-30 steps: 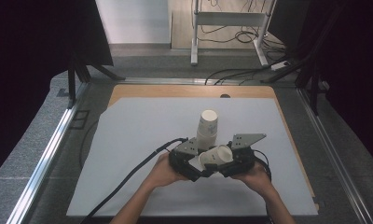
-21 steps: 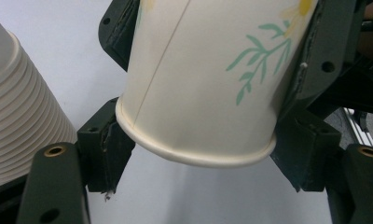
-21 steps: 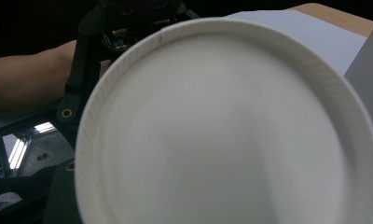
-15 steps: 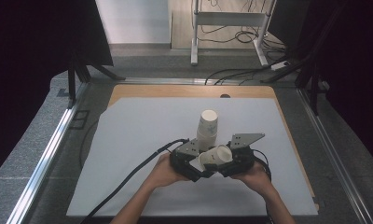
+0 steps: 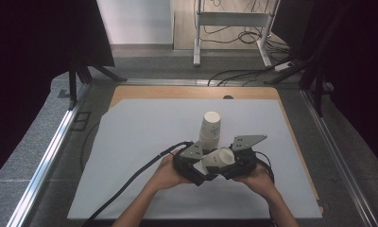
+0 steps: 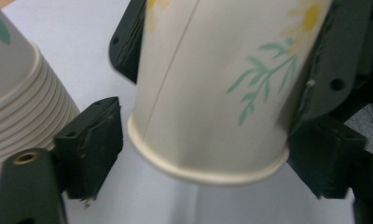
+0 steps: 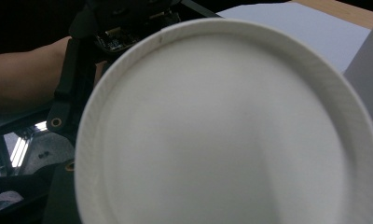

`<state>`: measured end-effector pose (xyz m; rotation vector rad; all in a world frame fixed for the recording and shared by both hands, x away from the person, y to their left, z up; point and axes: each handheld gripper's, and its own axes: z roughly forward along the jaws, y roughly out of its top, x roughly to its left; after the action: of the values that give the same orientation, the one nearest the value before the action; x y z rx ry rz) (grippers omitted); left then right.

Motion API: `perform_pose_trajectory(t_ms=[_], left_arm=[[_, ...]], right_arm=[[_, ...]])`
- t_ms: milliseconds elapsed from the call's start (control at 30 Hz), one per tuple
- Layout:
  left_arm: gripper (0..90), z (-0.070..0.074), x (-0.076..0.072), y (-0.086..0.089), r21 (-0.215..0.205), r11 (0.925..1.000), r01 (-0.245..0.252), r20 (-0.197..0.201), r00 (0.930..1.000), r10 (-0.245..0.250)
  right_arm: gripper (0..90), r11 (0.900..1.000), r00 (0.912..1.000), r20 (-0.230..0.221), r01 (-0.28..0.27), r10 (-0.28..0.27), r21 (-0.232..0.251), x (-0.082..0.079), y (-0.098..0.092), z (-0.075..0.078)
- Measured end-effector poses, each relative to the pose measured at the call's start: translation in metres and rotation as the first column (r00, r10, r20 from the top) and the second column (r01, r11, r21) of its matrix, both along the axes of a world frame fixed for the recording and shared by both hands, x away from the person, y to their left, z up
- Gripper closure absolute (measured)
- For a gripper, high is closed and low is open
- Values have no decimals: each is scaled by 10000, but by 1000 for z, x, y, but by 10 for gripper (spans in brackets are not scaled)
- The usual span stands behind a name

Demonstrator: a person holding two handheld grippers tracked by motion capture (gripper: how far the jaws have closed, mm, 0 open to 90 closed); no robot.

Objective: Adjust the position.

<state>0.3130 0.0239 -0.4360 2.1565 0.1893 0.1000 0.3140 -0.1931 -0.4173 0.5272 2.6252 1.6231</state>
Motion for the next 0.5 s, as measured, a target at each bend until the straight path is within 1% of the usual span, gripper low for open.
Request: perform_pose_trajectory(t_ms=[33,267,500], left_arm=[[238,0,-1,0,32,10000,13,-6,10000,-13],[249,0,0,0,78,10000,-1,-101,9999,2],[254,1,0,0,81,10000,-33,-135,9999,34]], right_arm=[[311,10000,10000,17,15,-15,-30,0,0,0],[310,9999,10000,-19,19,-19,-105,0,1,0],[294,10000,10000,-45,38,-38,-21,1,0,-1]])
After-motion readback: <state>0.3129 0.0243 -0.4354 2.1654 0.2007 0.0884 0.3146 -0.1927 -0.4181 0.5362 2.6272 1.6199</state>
